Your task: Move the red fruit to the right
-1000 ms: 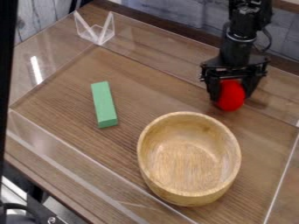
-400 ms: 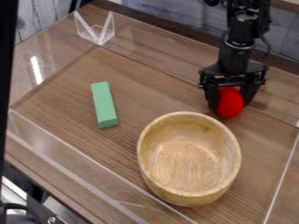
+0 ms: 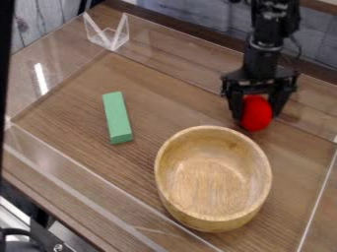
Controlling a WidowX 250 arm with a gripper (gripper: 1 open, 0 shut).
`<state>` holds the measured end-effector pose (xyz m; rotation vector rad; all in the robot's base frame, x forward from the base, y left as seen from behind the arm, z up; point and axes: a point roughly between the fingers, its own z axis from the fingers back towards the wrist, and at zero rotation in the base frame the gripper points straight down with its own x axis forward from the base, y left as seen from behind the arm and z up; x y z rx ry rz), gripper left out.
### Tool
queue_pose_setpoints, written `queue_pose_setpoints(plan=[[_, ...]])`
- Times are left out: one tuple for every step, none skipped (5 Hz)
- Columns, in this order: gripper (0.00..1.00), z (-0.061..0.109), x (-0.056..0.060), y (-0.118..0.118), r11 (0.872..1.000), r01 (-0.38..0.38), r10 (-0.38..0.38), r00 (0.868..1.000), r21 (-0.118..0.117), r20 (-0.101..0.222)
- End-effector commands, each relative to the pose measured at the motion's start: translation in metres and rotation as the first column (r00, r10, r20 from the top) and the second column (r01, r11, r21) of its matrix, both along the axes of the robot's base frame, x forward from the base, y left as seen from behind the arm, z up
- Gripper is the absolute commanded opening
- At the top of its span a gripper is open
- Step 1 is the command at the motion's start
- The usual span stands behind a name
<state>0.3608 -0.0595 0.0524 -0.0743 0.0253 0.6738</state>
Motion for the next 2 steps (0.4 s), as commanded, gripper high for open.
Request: queue_pose_setpoints(plan=[[1.0,0.0483,0.0124,0.0088,0.999,0.032,-0.029,0.993,-0.031,0.113],[1.0,0.0463,0.0125,0.0016,0.999,0.039,-0.037,0.994,-0.022,0.106]])
